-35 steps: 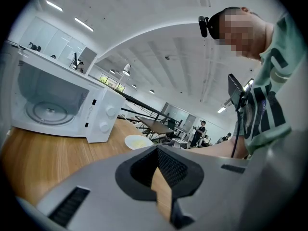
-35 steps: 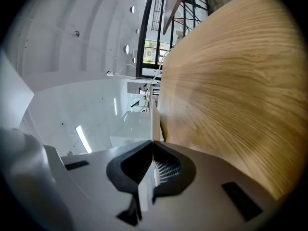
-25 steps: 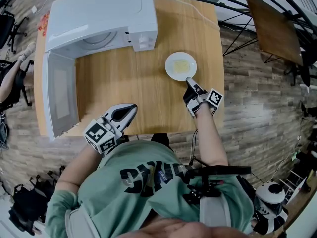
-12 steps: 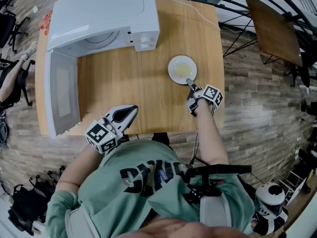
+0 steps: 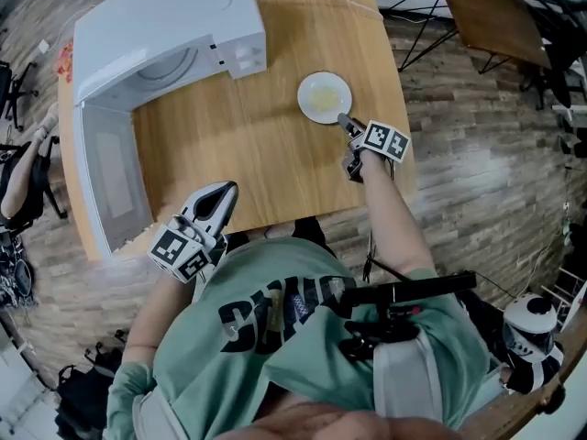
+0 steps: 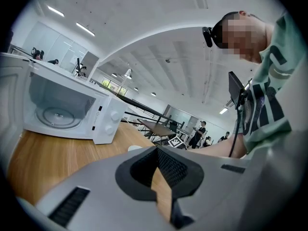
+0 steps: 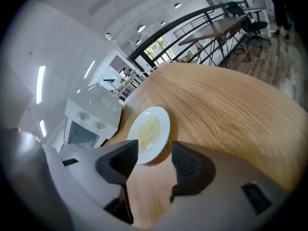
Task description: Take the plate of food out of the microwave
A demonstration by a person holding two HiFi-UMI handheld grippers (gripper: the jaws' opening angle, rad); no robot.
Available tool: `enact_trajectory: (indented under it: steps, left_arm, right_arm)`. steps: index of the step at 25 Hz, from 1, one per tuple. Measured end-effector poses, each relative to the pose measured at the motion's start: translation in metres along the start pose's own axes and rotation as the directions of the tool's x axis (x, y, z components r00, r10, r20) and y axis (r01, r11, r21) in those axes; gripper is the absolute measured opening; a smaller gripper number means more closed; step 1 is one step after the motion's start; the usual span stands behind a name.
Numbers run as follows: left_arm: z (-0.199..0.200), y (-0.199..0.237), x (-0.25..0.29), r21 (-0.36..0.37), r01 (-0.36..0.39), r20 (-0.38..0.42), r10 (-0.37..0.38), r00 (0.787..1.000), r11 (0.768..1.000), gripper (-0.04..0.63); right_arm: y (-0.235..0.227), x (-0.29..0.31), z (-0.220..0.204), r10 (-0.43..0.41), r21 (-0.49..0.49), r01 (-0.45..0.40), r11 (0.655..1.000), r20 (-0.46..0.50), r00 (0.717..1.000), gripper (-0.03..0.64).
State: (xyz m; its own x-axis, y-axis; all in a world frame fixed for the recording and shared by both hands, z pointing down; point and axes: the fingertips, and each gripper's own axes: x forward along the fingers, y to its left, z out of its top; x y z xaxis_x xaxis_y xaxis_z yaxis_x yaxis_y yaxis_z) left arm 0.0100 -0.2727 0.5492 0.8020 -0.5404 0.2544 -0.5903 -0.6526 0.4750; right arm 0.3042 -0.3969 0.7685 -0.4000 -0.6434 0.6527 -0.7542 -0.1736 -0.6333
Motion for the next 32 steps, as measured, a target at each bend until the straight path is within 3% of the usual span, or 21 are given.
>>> enact_trajectory:
  steps: [9, 17, 21, 26, 29, 32]
  left_arm:
    - [0.025, -0.010, -0.047, 0.028, -0.041, 0.090, 0.038, 0.995, 0.999, -0.003]
    - [0.061, -0.022, -0.099, 0.101, -0.064, 0.175, 0.045, 0.984, 0.993, -0.003]
    - [0.086, -0.025, -0.135, 0.132, -0.080, 0.234, 0.047, 0.971, 0.988, -0.003]
    - [0.115, -0.026, -0.180, 0.174, -0.111, 0.327, 0.049, 0.944, 0.979, -0.003]
    - [0.117, -0.029, -0.206, 0.202, -0.122, 0.354, 0.044, 0.934, 0.972, -0.003]
    - [0.122, -0.022, -0.233, 0.215, -0.112, 0.364, 0.027, 0.931, 0.970, -0.003]
  right_arm:
    - [0.059, -0.047, 0.006, 0.093, -0.077, -0.087, 0.993, 0.070, 0.993, 0.202]
    - [0.151, -0.081, -0.001, 0.273, -0.140, -0.262, 0.955, 0.072, 0.959, 0.202]
    - [0.205, -0.102, 0.007, 0.372, -0.183, -0.352, 0.918, 0.092, 0.924, 0.202]
    - [0.276, -0.131, 0.014, 0.520, -0.240, -0.488, 0.839, 0.092, 0.849, 0.198]
    - [0.305, -0.154, 0.000, 0.589, -0.271, -0.552, 0.788, 0.074, 0.805, 0.191]
    - [0.327, -0.176, -0.017, 0.628, -0.294, -0.582, 0.758, 0.087, 0.774, 0.144]
